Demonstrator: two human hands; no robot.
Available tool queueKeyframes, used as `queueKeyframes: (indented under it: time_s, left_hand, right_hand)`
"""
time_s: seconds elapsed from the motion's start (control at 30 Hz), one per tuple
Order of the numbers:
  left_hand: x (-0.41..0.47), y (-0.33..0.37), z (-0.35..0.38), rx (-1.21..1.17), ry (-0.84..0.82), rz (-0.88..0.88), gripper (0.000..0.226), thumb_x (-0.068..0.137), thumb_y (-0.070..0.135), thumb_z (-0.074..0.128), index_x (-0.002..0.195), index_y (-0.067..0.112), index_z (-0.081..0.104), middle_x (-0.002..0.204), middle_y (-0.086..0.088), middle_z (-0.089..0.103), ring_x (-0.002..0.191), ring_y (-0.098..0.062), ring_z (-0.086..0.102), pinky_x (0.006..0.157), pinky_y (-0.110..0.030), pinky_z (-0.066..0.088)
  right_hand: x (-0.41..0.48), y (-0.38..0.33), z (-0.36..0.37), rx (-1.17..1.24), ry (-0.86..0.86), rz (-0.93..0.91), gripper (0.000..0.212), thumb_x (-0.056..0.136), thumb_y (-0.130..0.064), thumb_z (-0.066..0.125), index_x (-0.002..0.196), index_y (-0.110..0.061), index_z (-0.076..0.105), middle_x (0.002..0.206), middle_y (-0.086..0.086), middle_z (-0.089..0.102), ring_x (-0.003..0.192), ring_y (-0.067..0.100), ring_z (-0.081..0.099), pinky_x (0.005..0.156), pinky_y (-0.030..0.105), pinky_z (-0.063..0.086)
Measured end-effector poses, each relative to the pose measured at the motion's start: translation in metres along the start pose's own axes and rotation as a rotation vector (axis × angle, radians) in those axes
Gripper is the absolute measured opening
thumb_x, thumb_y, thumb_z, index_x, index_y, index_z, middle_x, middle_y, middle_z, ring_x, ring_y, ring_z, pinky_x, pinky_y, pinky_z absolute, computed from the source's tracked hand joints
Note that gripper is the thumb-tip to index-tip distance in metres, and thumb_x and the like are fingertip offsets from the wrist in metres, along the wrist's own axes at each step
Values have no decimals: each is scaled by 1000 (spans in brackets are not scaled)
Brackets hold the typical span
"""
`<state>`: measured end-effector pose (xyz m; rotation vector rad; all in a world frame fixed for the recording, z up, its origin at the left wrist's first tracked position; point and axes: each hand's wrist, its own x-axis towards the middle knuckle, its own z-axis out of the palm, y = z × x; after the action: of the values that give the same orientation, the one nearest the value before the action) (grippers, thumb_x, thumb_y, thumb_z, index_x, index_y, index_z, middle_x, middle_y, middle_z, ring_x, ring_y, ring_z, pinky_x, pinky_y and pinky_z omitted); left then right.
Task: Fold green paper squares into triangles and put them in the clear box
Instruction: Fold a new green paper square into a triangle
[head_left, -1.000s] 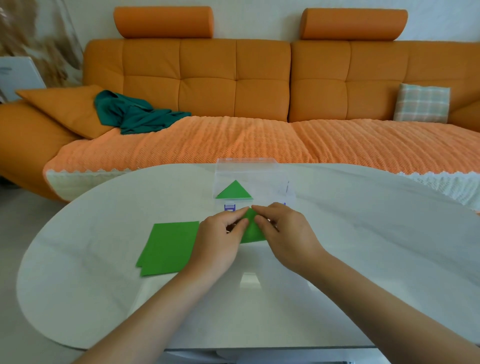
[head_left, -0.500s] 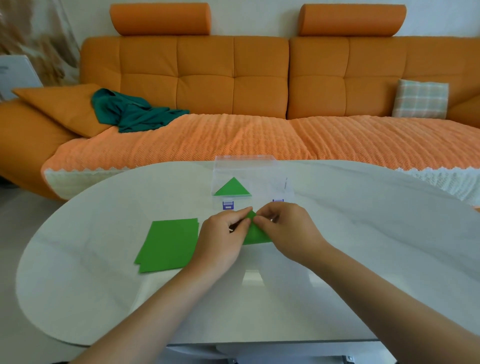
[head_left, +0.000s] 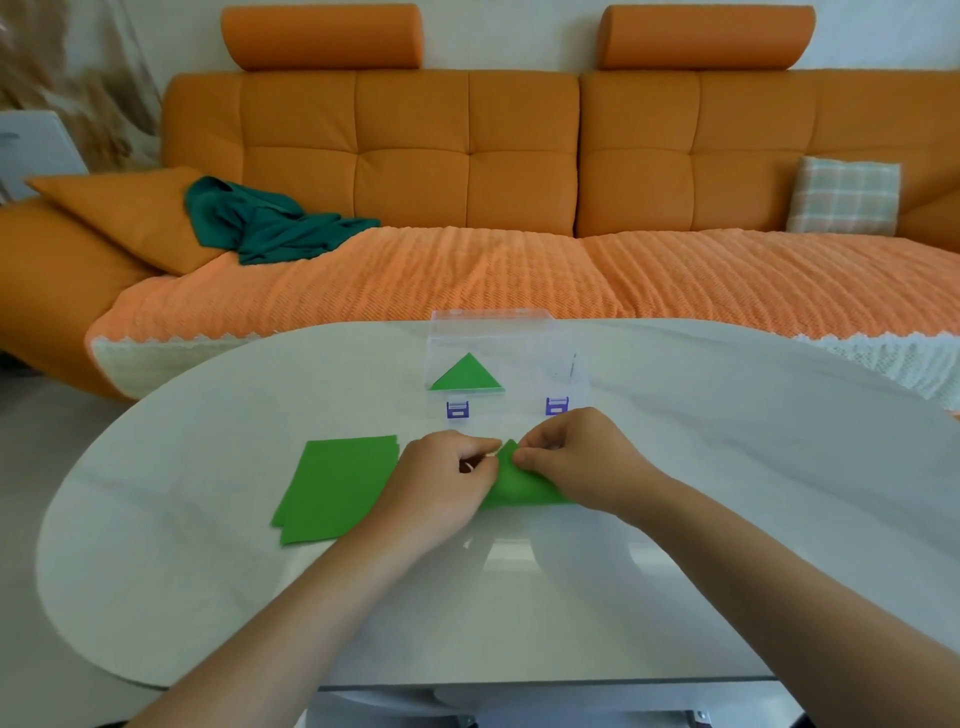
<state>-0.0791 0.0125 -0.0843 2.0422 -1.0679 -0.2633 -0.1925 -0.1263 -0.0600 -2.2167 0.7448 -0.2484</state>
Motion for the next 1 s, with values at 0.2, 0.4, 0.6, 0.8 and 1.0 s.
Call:
queueKeyframes:
  time_s: [0.2,0.4,0.6,0.8,1.0]
  left_hand:
    - [-7,-5,-9,121,-49,290,17,89,16,58,100,23,70,96,13,58,93,-3,55,79,-19,42]
    - [-16,-12,-6,242,-226,335,34,91,37,48,116,29,70,109,16,60,109,0,47,97,-19,38]
    - [-19,-9,-8,298,-253,357,40,91,40,47,124,29,66,116,15,57,114,-1,44,100,-25,40]
    - [-22,-9,-6,308,-216,396,37,92,37,51,123,26,67,115,15,57,113,-2,45,98,-28,43]
    - [-27,-8,-6,344,-202,435,38,92,37,51,126,25,65,114,11,58,110,-5,46,95,-29,44]
  right_hand:
    - [4,3,4,-102,-41,52,12,86,-35,69,80,-29,78,72,-14,69,79,9,64,74,28,53]
    - [6,-1,13,-424,19,0,21,89,-44,59,87,-32,76,85,-13,71,86,10,61,94,34,45]
    - [1,-4,14,-636,119,-129,27,88,-52,53,97,-35,72,91,-15,72,89,8,61,94,33,35]
    - [-5,6,14,-728,195,-353,30,91,-40,50,115,-37,68,99,-11,68,93,15,61,80,34,34]
    - [-23,10,16,-868,33,-444,59,76,-18,26,110,-35,70,95,-5,58,81,23,50,74,36,36]
